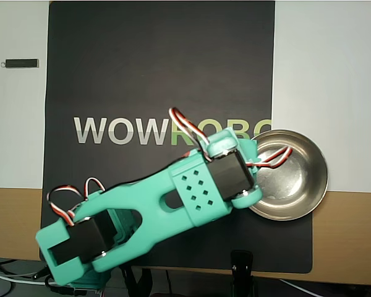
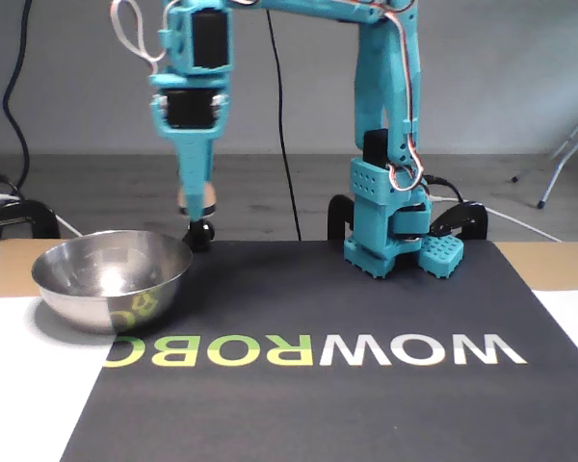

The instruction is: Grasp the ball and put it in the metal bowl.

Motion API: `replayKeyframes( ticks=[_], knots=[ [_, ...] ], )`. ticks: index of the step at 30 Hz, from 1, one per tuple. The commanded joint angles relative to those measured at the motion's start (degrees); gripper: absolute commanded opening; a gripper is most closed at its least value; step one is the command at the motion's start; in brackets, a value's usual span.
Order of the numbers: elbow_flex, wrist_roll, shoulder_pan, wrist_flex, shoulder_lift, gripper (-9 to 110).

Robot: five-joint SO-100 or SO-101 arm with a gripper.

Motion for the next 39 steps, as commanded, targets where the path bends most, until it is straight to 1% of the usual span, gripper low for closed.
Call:
replayKeyframes(
  ticks=[1, 13, 20, 28, 39],
  knots=[
    [-5.27, 5.36, 0.88, 0.09, -1.49, 23],
    [-14.77, 24.87, 3.96, -0.18, -10.55, 23],
    [-17.31, 33.4, 5.1, -0.18, -13.27, 23],
    [-21.62, 37.97, 6.24, -0.18, -18.9, 23],
    [-28.48, 38.76, 7.12, -0.18, -26.19, 23]
  ],
)
